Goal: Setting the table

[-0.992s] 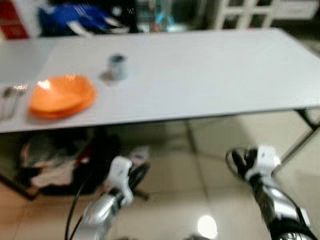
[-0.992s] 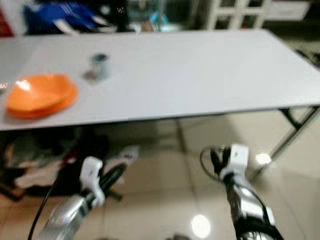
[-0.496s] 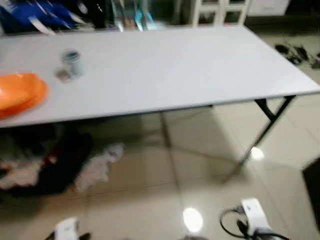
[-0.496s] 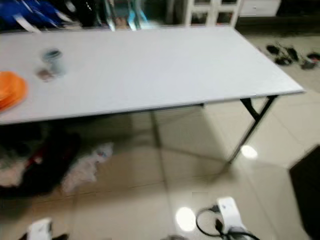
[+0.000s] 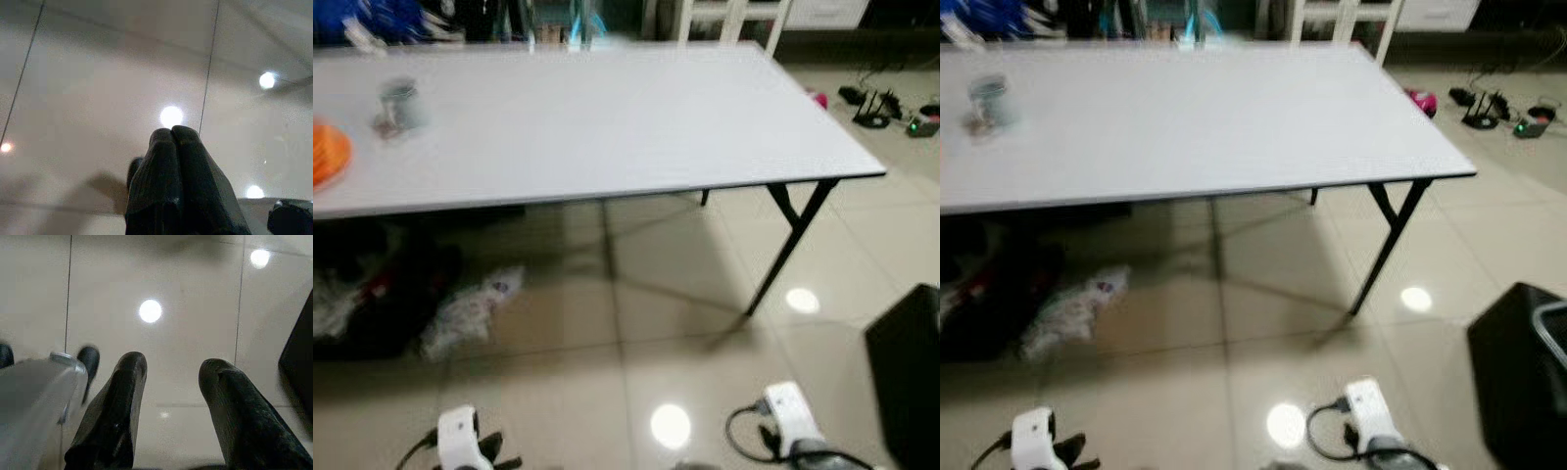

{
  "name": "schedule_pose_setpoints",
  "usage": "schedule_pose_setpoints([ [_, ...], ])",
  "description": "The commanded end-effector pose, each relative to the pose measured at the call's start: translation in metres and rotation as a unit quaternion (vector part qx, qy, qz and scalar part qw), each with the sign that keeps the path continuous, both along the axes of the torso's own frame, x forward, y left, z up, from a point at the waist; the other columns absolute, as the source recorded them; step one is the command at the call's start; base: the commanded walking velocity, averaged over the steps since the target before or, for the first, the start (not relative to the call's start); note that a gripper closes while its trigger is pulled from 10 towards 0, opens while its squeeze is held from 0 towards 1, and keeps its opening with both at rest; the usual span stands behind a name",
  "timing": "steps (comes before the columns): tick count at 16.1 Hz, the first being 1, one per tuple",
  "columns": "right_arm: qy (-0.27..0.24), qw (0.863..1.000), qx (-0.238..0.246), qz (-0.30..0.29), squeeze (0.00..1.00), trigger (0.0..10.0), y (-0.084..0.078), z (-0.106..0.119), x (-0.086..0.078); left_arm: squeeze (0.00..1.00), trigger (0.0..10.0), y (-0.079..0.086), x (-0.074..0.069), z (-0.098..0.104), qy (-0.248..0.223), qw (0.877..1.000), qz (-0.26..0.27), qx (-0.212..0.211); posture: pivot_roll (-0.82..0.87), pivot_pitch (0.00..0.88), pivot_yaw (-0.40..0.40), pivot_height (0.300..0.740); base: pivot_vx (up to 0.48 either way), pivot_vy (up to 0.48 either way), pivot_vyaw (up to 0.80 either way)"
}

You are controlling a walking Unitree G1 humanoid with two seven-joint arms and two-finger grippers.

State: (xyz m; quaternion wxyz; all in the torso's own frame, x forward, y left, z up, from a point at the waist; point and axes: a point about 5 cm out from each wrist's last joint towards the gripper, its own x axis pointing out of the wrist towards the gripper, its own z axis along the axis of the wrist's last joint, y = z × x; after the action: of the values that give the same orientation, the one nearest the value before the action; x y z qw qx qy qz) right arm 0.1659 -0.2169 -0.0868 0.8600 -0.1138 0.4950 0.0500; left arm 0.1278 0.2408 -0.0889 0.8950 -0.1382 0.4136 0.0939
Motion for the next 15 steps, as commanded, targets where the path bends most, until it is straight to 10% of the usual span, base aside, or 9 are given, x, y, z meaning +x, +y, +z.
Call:
schedule_pose_setpoints([
  [1, -0.001, 1.0, -0.015, 0.003, 0.0, 10.0, -0.007, 0.003, 0.003, 0.0, 10.0, 0.0, 0.001, 0.0, -0.001, 1.0, -0.005, 0.003, -0.1, 0.077, 0.006, 0.74, 0.0, -0.439, 0.0],
  [15, 0.017, 0.999, -0.025, 0.021, 0.0, 10.0, 0.0, -0.003, -0.005, 0.0, 10.0, -0.007, -0.018, -0.011, 0.083, 0.995, -0.024, 0.053, -0.1, 0.073, 0.016, 0.74, 0.0, -0.031, 0.0],
])
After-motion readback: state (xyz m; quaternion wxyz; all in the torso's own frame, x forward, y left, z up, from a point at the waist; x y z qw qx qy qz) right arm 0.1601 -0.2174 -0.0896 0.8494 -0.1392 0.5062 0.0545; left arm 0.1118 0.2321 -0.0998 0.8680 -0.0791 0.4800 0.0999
